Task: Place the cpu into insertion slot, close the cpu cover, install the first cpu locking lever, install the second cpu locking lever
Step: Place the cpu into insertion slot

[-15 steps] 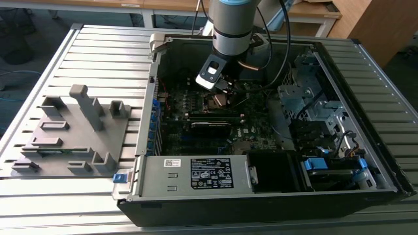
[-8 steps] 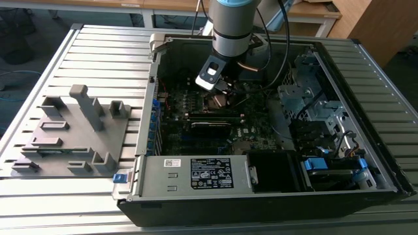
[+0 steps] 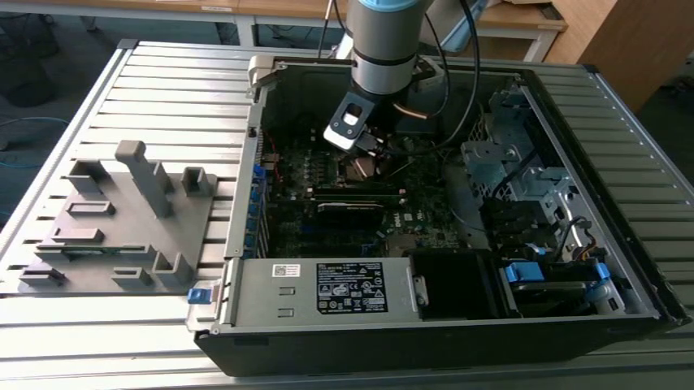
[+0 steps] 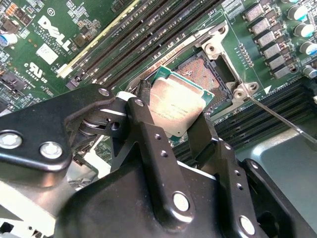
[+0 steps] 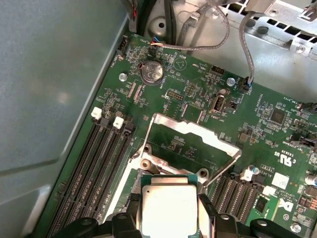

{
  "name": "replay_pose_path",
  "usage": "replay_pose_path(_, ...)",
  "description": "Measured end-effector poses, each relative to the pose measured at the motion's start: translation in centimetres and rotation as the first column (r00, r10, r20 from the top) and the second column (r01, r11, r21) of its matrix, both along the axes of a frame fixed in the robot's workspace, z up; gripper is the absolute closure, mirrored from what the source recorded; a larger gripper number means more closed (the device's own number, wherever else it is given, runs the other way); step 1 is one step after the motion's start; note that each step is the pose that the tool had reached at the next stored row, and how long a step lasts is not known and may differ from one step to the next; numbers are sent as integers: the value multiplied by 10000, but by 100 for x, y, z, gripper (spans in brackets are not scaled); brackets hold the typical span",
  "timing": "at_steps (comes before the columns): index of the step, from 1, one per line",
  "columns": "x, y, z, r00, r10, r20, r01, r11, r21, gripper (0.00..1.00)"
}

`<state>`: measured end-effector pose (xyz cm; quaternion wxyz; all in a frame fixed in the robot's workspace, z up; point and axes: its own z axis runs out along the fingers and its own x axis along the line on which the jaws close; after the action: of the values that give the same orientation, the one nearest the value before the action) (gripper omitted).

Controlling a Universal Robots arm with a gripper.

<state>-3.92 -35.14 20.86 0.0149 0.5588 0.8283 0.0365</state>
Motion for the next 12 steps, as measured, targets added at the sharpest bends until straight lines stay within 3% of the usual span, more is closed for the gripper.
replay_pose_path(10,0,0,133,10000,-1,1,1,10000,1,46)
replay_pose_path(12,0,0,135,10000,-36,0,36,10000,5,46)
